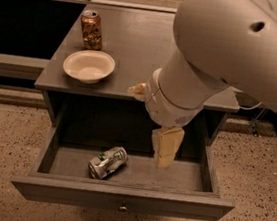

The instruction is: Pick 7up can from top drawer and place on counter

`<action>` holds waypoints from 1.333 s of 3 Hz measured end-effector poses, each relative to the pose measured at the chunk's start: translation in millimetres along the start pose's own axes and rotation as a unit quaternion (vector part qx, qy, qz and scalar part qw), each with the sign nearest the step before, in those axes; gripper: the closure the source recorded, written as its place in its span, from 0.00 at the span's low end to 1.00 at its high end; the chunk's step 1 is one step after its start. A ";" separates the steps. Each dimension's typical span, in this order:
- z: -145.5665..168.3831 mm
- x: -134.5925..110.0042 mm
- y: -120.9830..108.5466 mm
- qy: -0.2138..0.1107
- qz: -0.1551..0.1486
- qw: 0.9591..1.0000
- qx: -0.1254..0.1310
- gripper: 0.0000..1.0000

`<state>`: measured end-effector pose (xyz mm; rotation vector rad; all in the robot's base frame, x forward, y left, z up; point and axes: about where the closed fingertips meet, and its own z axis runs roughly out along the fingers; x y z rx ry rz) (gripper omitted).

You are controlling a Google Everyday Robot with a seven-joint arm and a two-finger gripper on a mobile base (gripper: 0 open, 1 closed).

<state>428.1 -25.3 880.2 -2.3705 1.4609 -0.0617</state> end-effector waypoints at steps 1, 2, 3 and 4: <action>38.8 -13.0 -26.5 -0.095 -0.026 0.994 0.038 0.00; 42.3 -18.9 -47.9 -0.146 -0.028 0.985 0.092 0.00; 44.3 -21.0 -48.2 -0.149 -0.029 0.984 0.090 0.00; 94.2 -34.8 -37.3 -0.203 -0.031 0.978 0.032 0.00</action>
Offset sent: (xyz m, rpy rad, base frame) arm 0.0269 0.0346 -0.0265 0.2041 -0.0061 0.1012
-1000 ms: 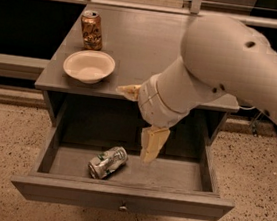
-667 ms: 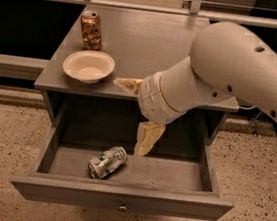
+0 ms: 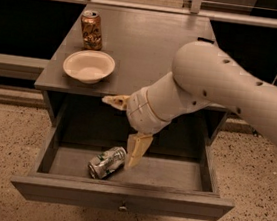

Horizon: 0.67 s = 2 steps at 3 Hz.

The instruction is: Pick 7up can from top drawer and place on counter

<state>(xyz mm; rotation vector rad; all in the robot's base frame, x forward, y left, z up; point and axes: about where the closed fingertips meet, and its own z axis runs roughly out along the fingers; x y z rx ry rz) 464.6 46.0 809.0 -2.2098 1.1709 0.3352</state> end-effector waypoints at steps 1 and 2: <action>60.2 8.7 12.9 -0.026 -0.010 0.998 -0.048 0.00; 105.2 22.8 22.1 -0.005 -0.018 0.997 -0.069 0.00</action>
Offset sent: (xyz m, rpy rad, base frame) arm 0.0104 0.0534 -0.1534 -0.1486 0.0476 0.0912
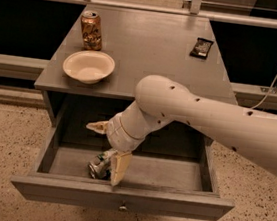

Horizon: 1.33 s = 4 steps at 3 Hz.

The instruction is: Pick 7up can from top drawer and place on counter

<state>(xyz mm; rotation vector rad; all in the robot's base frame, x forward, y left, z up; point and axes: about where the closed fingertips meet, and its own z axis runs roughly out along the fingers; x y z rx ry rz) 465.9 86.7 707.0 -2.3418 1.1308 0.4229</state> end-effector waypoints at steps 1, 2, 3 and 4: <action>25.8 10.5 -1.6 0.026 -0.009 1.000 -0.004 0.00; 21.5 8.0 -3.2 0.026 -0.009 1.000 -0.004 0.00; 21.5 8.0 -3.2 0.026 -0.009 1.000 -0.004 0.00; 21.8 11.8 -3.2 0.023 -0.008 1.000 0.003 0.00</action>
Offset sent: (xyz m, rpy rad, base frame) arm 0.0228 0.0184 -0.0827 -0.1410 -0.0946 0.0178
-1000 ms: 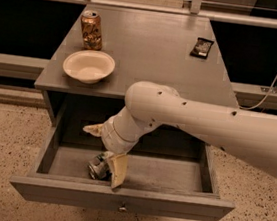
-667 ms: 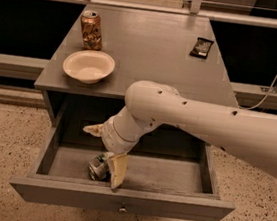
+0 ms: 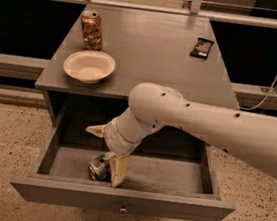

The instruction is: Pick 7up can from top drawer and place on counter

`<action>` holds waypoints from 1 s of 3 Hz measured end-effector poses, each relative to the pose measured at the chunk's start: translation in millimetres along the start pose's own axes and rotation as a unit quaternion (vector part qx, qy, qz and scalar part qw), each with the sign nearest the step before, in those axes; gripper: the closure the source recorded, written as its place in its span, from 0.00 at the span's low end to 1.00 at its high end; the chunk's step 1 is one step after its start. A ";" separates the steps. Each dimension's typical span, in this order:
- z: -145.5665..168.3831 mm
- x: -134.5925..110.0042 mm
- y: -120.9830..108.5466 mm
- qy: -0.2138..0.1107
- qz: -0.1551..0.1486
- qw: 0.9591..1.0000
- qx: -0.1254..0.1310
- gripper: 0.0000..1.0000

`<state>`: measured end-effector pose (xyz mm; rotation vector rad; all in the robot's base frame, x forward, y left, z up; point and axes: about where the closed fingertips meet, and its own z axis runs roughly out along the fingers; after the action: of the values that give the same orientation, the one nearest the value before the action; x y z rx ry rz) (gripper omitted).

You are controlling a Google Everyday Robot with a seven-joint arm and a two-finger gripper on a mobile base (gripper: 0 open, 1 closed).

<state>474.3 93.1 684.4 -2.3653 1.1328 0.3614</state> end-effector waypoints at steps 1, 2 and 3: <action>-7.7 10.1 0.0 -0.007 0.001 1.000 0.028 0.18; -25.7 24.1 1.5 0.013 -0.002 0.999 0.034 0.21; -31.9 32.4 4.6 0.028 -0.004 0.999 0.024 0.21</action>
Offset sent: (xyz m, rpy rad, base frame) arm 0.0224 -0.0494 0.0217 0.0086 -0.0950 -0.0554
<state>491.7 52.4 695.9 -2.3504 1.1437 0.2647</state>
